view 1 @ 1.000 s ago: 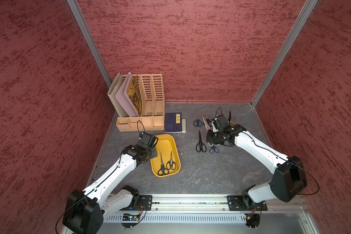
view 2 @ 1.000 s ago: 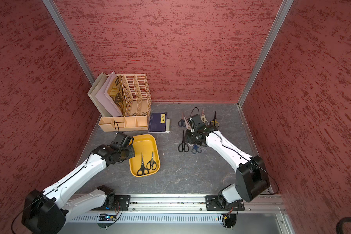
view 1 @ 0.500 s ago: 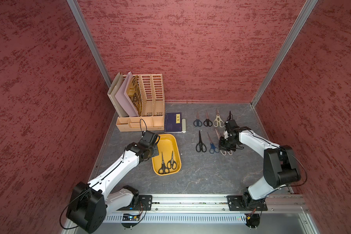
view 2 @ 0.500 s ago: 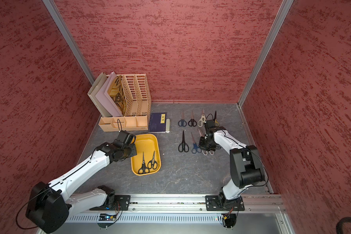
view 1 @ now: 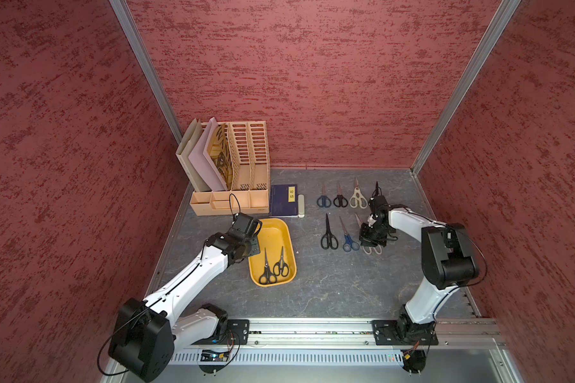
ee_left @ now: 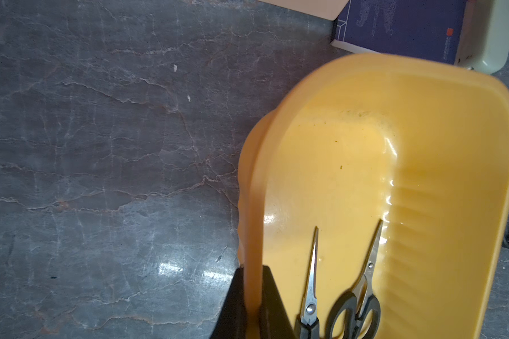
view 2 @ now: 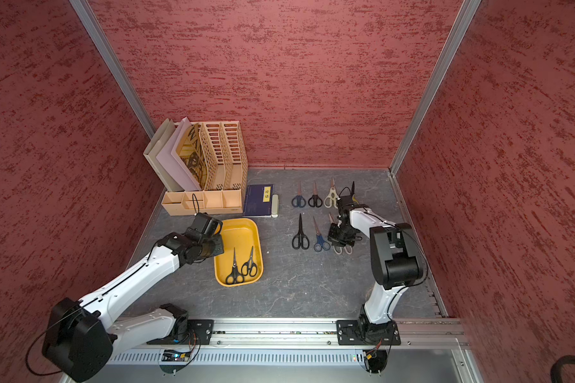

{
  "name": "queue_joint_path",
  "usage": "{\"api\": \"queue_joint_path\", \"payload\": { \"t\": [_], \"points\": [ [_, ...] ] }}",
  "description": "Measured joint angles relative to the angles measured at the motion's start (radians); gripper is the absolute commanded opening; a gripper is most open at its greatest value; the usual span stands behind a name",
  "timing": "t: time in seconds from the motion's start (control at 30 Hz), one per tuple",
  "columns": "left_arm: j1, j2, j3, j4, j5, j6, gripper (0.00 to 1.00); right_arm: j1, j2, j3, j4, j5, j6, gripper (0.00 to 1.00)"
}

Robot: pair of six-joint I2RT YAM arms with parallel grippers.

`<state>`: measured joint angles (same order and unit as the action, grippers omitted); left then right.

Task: Take the scissors out of the storage box
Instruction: Place the scissors at the center of the board, then pick up the scissors from the storage box.

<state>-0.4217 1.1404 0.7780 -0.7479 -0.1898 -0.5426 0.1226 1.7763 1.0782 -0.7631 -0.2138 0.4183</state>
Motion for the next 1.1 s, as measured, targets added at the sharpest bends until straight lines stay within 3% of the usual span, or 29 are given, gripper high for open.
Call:
{"api": "queue_joint_path", "payload": {
  "t": [0.2, 0.43, 0.57, 0.7, 0.9, 1.1],
  "points": [
    [0.0, -0.025, -0.003, 0.008, -0.006, 0.01, 0.0, 0.0, -0.015, 0.0, -0.001, 0.009, 0.013, 0.29],
    [0.0, -0.057, -0.067, 0.061, -0.011, 0.018, 0.0, 0.059, -0.201, 0.0, 0.003, 0.019, 0.087, 0.32],
    [0.0, -0.052, -0.079, 0.073, -0.01, 0.015, 0.0, 0.214, -0.307, -0.003, 0.034, 0.026, 0.167, 0.3],
    [0.0, -0.031, -0.079, 0.077, -0.016, -0.005, 0.0, 0.436, -0.326, -0.003, 0.082, 0.036, 0.274, 0.29],
    [-0.018, -0.007, -0.077, 0.075, -0.043, -0.049, 0.0, 0.733, -0.144, 0.147, 0.105, 0.079, 0.4, 0.32],
    [-0.065, -0.034, -0.077, 0.074, -0.083, -0.102, 0.0, 0.892, 0.018, 0.319, 0.131, 0.113, 0.465, 0.32]
  ]
}}
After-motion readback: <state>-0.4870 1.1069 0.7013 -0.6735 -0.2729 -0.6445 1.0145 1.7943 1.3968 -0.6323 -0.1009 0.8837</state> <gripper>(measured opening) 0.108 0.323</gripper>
